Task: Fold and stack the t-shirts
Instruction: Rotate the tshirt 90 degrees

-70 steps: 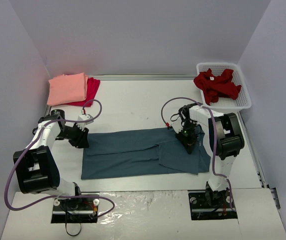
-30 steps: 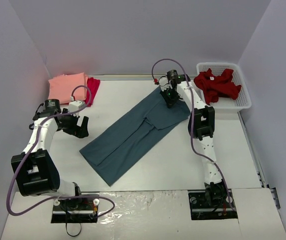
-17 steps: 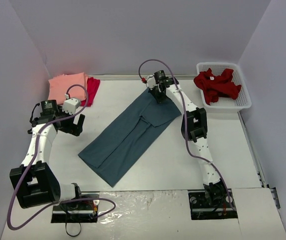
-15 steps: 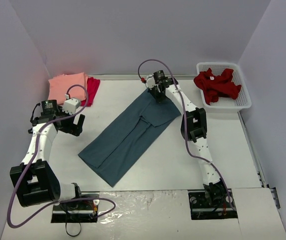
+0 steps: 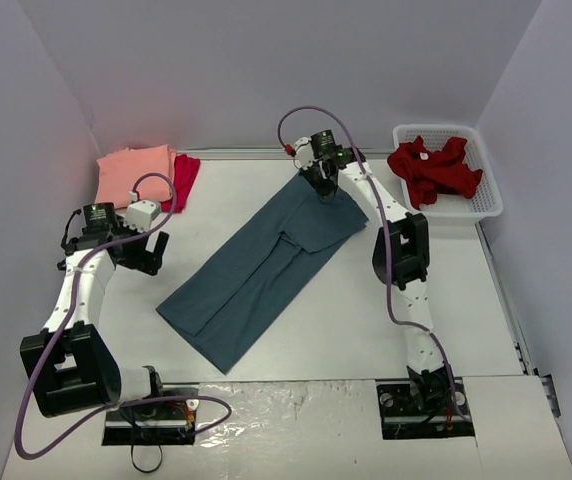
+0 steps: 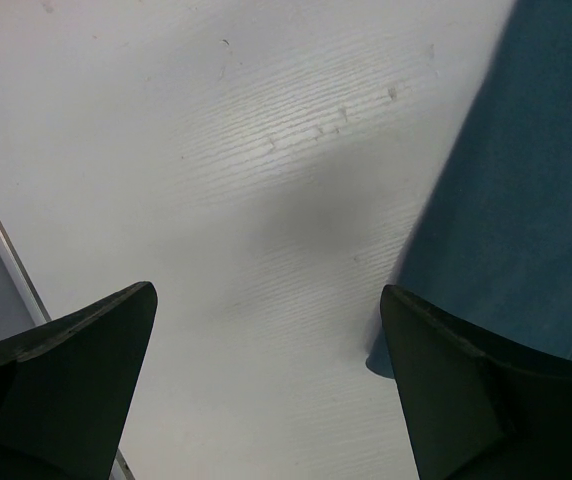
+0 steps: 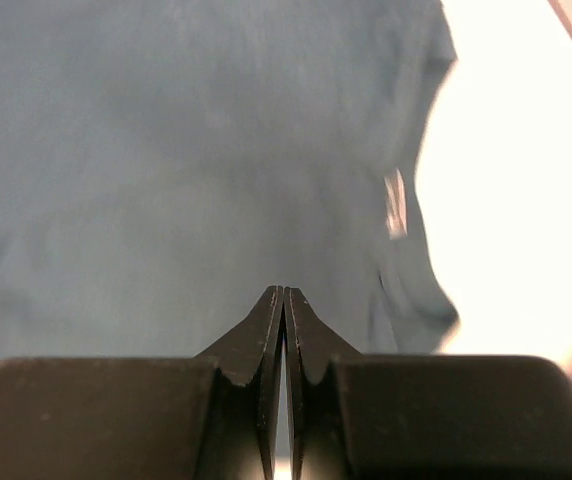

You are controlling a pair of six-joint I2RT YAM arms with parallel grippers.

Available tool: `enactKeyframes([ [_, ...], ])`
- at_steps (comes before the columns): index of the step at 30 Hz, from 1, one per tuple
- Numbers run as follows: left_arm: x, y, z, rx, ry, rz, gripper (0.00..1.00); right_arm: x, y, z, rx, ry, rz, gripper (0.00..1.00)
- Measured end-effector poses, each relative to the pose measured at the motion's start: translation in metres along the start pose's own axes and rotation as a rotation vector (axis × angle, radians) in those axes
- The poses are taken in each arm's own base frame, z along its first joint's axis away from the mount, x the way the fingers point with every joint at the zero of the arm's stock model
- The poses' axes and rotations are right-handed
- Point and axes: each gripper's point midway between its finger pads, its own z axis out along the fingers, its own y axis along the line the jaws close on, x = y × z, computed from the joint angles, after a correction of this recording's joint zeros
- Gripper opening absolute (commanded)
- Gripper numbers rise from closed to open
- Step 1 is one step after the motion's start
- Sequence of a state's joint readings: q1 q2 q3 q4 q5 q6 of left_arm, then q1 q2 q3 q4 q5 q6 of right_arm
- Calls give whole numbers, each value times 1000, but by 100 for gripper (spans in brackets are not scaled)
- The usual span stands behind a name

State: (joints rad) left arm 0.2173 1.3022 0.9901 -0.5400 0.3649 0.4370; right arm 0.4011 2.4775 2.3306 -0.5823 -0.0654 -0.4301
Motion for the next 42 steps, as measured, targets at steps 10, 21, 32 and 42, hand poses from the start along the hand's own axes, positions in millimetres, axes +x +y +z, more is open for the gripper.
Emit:
enactKeyframes([
  [10, 1, 2, -2, -16, 2, -3, 94, 10, 20, -97, -4, -18, -8, 0],
  [21, -5, 5, -12, -49, -25, 4, 94, 74, 84, -79, -181, 152, 15, 0],
  [32, -8, 6, -17, -62, -38, 9, 94, 81, 113, -69, -283, 171, 12, 0],
  [42, -9, 9, -21, -84, -43, 13, 94, 109, 125, -35, -314, 275, 13, 0],
])
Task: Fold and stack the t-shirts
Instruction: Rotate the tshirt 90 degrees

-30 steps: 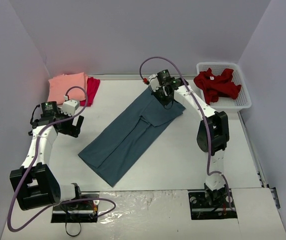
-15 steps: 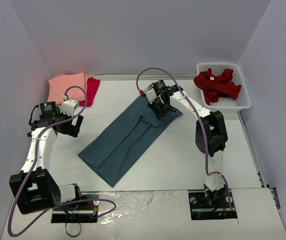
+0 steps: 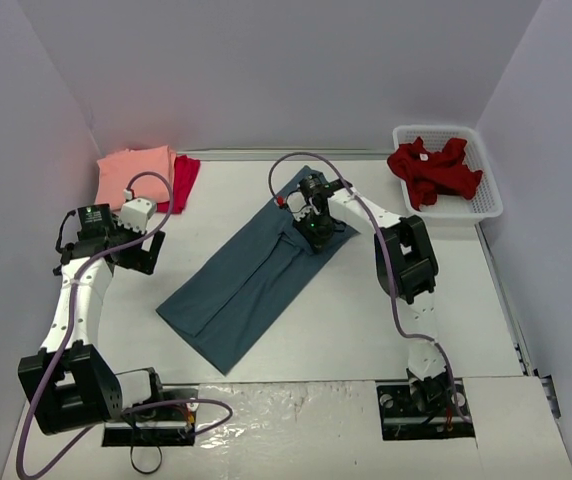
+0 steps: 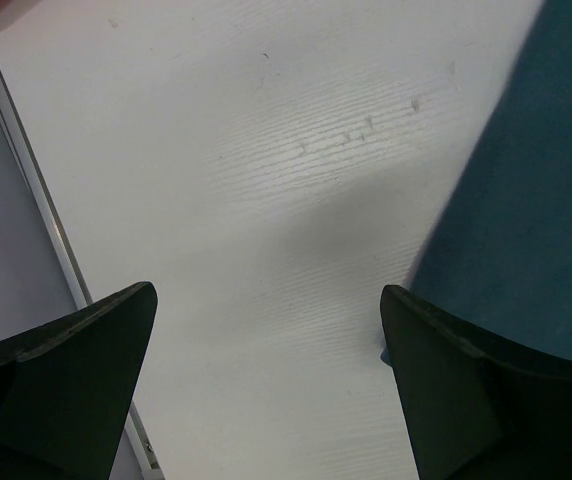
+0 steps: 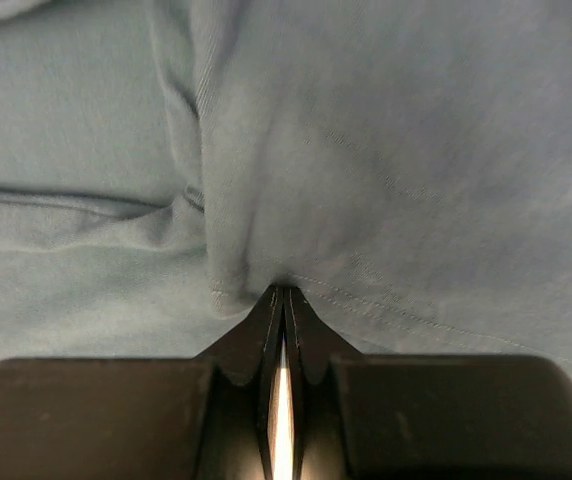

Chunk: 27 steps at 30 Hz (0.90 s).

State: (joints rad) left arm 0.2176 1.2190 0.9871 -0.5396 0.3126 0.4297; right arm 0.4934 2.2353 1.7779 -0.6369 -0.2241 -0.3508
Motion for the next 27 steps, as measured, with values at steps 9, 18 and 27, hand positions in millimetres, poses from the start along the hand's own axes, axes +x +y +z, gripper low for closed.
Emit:
enactKeyframes([
  [9, 1, 0, 1, 1, 3, -1, 94, -12, -16, 5, 51, 16, 2, 0],
  [18, 5, -1, 7, 14, 24, -7, 94, -42, -69, 9, 178, -31, 40, 0],
  [27, 9, -5, 14, 42, 44, -14, 94, -49, -128, 6, 361, -37, 91, 0],
])
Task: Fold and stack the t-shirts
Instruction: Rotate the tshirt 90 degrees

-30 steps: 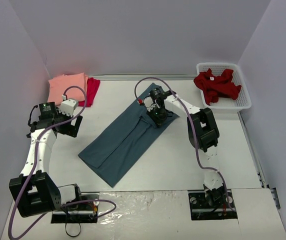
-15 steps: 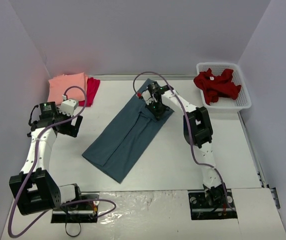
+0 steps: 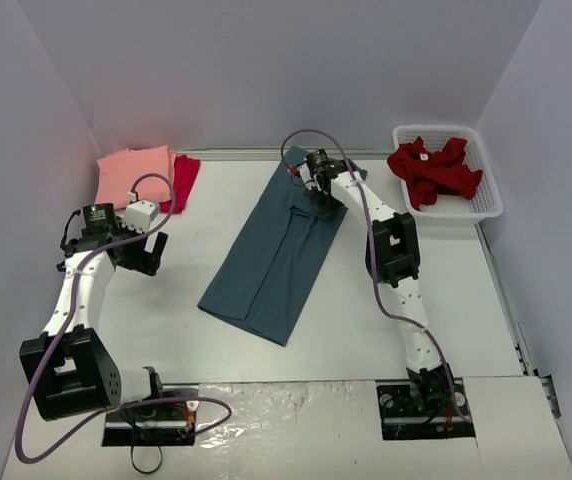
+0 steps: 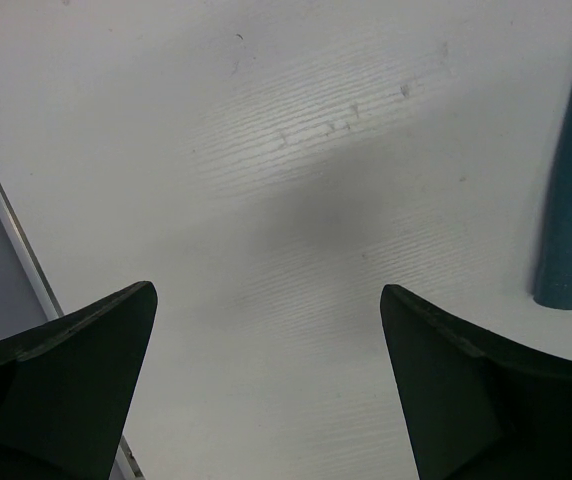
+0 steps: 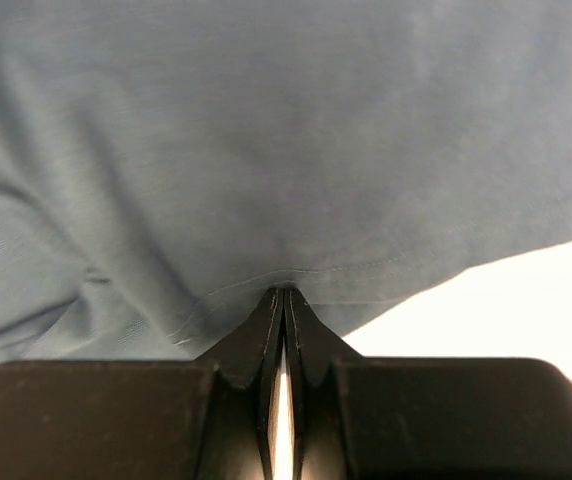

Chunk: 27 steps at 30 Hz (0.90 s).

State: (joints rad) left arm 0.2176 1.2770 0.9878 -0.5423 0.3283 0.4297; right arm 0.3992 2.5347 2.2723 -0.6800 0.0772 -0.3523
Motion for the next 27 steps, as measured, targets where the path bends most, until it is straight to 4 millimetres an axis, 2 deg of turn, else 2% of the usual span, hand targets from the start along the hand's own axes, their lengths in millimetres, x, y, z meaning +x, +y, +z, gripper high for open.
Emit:
enactKeyframes([
  [8, 3, -5, 7, 36, 16, -8, 95, 4, -32, 9, 127, 29, 23, 0],
  [15, 3, -7, 8, 49, 17, -10, 94, 6, -32, 6, 96, 19, 30, 0],
  [19, 3, -8, 8, 55, 18, -10, 94, 3, -37, -11, 88, -1, 33, 0],
  [22, 3, -10, 8, 65, 16, -11, 94, -8, -46, -29, 99, -45, 46, 0],
  [27, 4, -12, 8, 76, 17, -12, 94, -31, -63, -47, 134, -124, 76, 0],
])
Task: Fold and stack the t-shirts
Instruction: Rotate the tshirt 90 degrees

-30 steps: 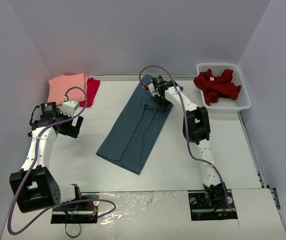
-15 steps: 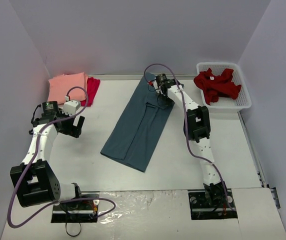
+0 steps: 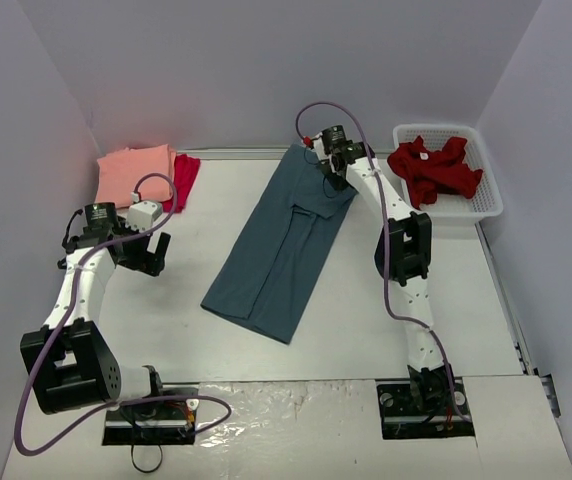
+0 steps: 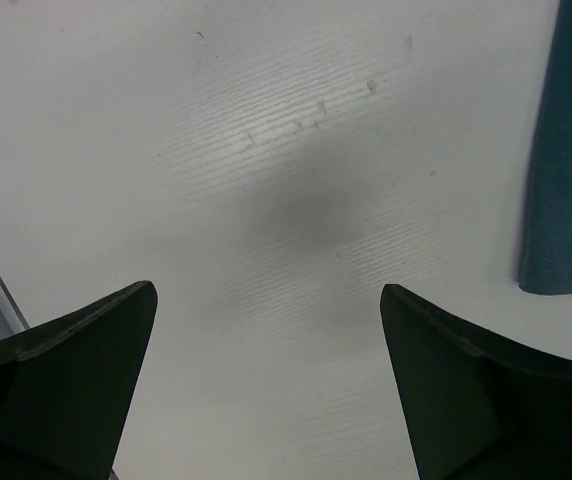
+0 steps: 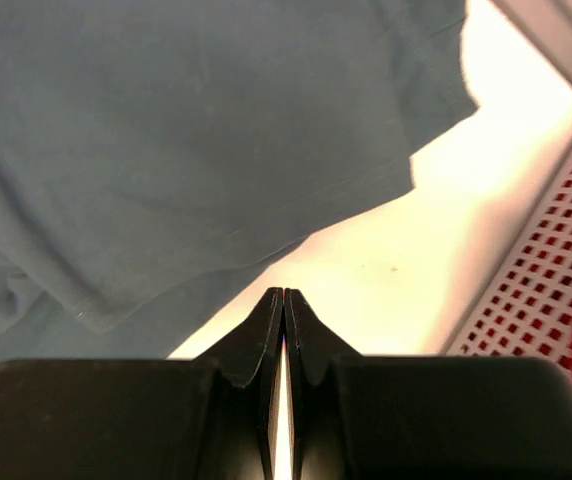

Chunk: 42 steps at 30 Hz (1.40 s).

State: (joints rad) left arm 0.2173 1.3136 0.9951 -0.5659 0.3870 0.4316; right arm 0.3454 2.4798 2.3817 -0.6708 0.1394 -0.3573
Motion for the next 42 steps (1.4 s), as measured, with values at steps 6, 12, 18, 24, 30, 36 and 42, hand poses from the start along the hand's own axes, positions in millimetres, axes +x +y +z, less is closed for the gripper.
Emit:
enactKeyframes([
  [6, 1, -1, 0, 2, 3, 0, 94, -13, -6, 11, 28, -38, 31, 0],
  [12, 2, 1, 0, -7, 9, 1, 95, 6, 9, 42, 7, 22, 19, 0],
  [18, 3, 3, 0, -18, 15, 1, 94, 8, 9, 46, 6, 24, 20, 0],
  [24, 4, 4, 1, -18, 21, -1, 94, 18, 12, 52, -11, 46, 12, 0],
  [30, 5, 4, 2, -17, 26, -2, 94, 23, 17, 55, -28, 60, 8, 0],
  [36, 6, 4, 3, -17, 30, -3, 94, 23, 21, 57, -48, 55, 9, 0],
  [42, 7, 5, 3, -24, 35, -2, 94, 19, 25, 62, -65, 40, 7, 0],
])
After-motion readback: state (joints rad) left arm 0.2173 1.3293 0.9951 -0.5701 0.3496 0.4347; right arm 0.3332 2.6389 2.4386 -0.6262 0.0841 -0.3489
